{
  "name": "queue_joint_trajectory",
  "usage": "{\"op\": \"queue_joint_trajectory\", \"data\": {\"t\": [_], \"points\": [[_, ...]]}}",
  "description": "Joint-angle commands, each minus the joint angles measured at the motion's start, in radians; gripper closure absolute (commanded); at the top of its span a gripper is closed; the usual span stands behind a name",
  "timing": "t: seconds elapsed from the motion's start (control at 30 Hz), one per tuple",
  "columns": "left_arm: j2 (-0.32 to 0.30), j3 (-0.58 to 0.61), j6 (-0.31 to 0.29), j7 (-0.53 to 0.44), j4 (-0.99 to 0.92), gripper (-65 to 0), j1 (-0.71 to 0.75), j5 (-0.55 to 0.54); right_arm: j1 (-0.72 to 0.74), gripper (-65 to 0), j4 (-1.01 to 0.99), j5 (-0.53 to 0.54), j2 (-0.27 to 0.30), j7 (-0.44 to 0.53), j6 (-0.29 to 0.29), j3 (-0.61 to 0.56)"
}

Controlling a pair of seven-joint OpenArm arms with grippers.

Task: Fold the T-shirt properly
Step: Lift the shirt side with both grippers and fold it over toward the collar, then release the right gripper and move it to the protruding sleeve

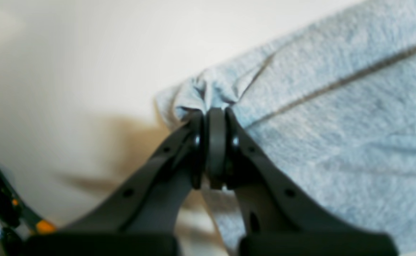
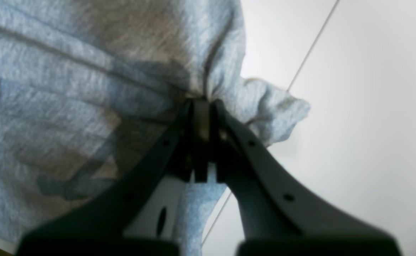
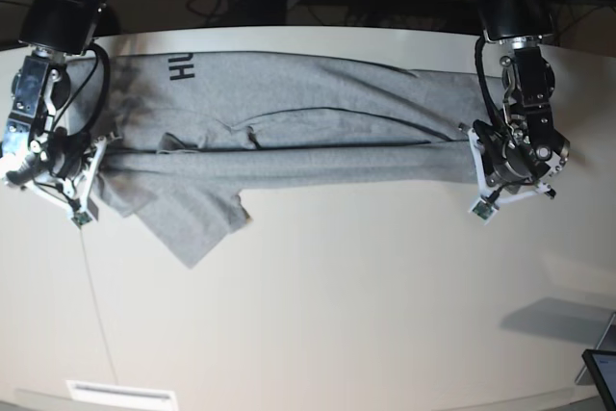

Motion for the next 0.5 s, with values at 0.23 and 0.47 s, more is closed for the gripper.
{"op": "queue_joint_trajectory", "data": {"t": [0.23,0.47], "points": [[-0.040,0.049,0.008,-0.002,0.047,0.0,-0.002,0.019,0.019,-14.4,0.019,-0.016,0.016,-0.020,-0.005,0.011],[-0.061,0.057,0.008,-0.002,0.048,-1.2,-0.002,0.019,0.019,-20.2,0.021,-0.016,0.016,-0.020,-0.005,0.011]]}}
